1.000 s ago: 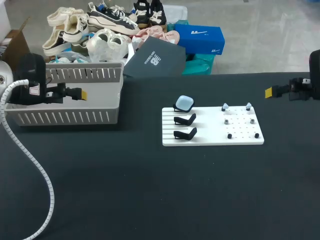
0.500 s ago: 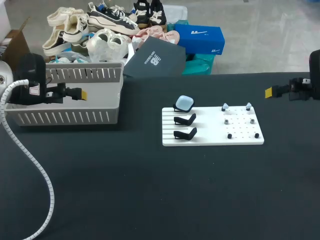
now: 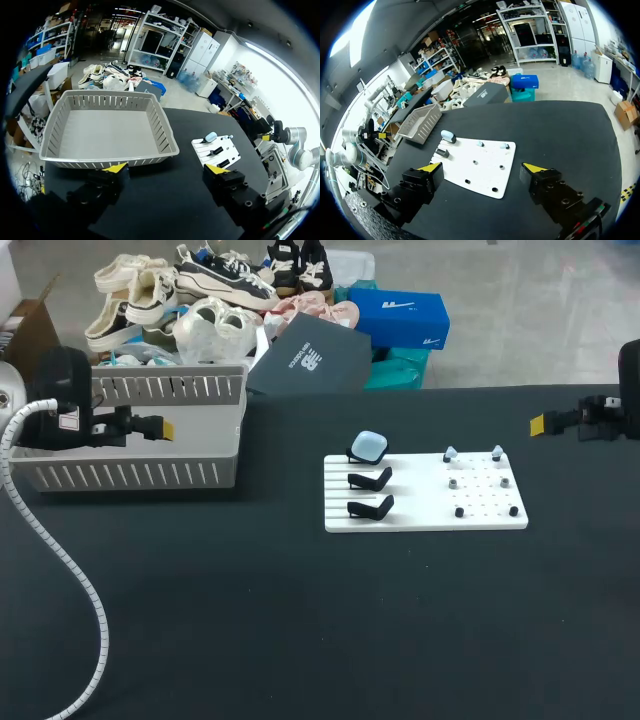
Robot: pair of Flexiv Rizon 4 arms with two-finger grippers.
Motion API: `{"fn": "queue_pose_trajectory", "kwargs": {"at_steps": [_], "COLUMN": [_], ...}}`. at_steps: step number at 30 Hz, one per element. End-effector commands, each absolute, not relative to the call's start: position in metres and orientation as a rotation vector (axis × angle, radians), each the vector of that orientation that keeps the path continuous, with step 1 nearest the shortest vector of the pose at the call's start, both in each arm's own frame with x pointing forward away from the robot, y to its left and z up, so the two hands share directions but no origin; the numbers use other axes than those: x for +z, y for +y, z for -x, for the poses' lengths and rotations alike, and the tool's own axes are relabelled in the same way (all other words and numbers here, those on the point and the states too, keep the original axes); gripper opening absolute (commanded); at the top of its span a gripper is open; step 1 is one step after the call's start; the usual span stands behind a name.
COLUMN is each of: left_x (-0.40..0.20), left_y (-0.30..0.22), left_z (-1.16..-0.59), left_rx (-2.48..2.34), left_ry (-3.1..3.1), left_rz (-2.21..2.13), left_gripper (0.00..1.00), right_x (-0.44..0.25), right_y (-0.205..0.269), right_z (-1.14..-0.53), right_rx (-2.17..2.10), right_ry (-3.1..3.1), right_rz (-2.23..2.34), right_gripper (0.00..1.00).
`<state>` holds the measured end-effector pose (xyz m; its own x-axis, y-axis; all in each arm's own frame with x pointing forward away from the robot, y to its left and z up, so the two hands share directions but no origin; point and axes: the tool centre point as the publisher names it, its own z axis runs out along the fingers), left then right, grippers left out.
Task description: Pick up each earbud case from the left stands, insert the matching earbuds, close the lid, and place the case in the box.
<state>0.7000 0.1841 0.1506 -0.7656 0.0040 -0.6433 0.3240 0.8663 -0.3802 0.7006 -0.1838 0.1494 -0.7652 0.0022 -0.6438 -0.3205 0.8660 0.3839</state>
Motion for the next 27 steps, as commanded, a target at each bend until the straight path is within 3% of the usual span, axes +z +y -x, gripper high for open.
{"fn": "queue_pose_trajectory", "kwargs": {"at_steps": [1, 27], "left_x": [0.157, 0.184], "left_y": [0.181, 0.113], "left_z": [-0.702, -0.778], "left_rx": [-0.658, -0.827], "left_ry": [2.333, 1.891], "left_rz": [-0.315, -1.194], "left_gripper": [1.0, 1.0], "right_x": [0.149, 0.149], "right_y": [-0.184, -0.184], "right_z": [-0.701, -0.701], "right_rx": [0.639, 0.639], "right_ry": [2.372, 2.372], "right_rz": [0.232, 0.232], "right_gripper": [1.0, 1.0]}}
